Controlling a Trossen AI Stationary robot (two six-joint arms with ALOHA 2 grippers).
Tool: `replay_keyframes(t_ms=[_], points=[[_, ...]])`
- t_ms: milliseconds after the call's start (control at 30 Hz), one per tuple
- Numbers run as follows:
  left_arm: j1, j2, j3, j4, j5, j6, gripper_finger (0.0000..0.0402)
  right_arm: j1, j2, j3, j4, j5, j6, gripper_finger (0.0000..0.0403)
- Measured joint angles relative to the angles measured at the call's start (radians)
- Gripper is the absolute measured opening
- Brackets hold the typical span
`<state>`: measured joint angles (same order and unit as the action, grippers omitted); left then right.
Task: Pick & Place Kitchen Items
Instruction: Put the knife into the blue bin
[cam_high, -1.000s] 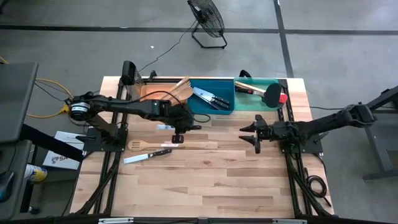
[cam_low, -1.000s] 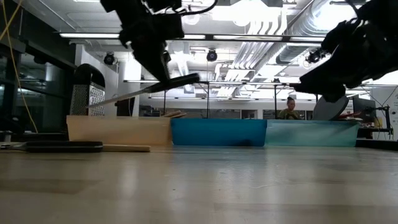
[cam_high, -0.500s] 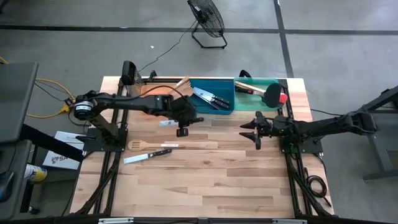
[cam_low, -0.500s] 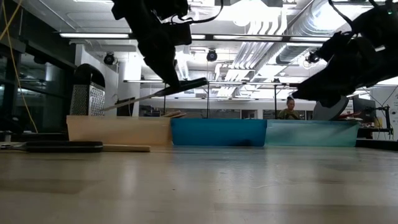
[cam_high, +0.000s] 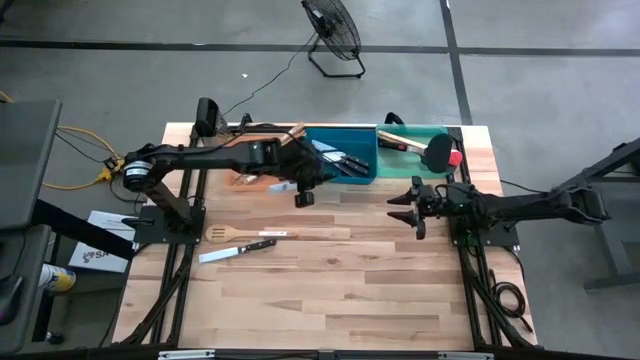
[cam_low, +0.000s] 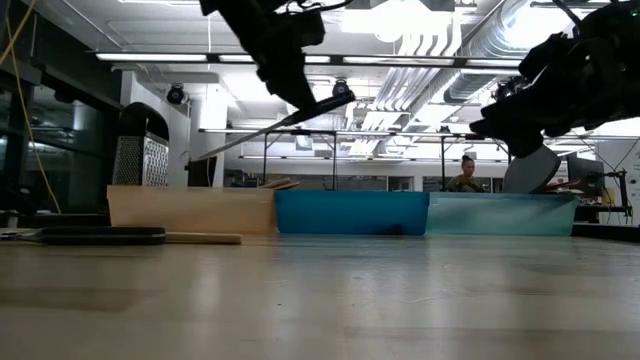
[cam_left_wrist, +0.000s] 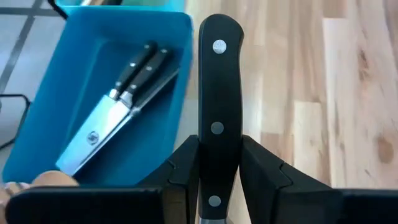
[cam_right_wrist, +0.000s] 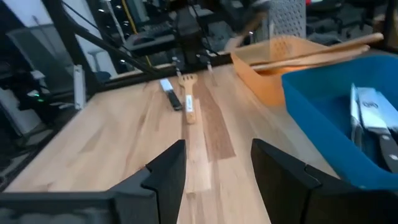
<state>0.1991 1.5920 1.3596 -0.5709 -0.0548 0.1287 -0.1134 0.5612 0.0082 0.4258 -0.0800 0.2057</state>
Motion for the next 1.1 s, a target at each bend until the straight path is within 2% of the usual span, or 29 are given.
replay_keyframes(t_ms=[133,300,500,800,967,1033,1100], points=[[0.000,0.069,0.079,-0.006,-0.004,-0.001,0.0082,-0.018,-0.032,0.000,-0.010,-0.032,-0.006,0.0174],[0.013,0.166,0.188,-0.038,-0.002,0.007,0.0082,-0.020,-0.035,0.000,-0.010,-0.003,0.003,0.0174],[0.030,0.225,0.241,-0.061,-0.012,0.024,0.0082,-0.020,-0.034,0.000,-0.019,0.010,0.009,0.0174],[0.036,0.256,0.247,0.149,-0.115,0.043,0.0082,-0.020,-0.032,-0.001,-0.020,-0.003,0.081,0.0174],[0.036,0.293,0.249,0.285,-0.123,0.082,0.0082,-0.020,-0.032,-0.001,-0.020,-0.001,0.085,0.0174],[0.036,0.303,0.245,0.287,-0.131,0.096,0.0082,-0.020,-0.032,-0.001,-0.020,-0.001,0.085,0.0174],[0.035,0.330,0.248,0.377,-0.144,0.124,0.0082,-0.020,-0.032,-0.001,-0.020,0.000,0.085,0.0174]])
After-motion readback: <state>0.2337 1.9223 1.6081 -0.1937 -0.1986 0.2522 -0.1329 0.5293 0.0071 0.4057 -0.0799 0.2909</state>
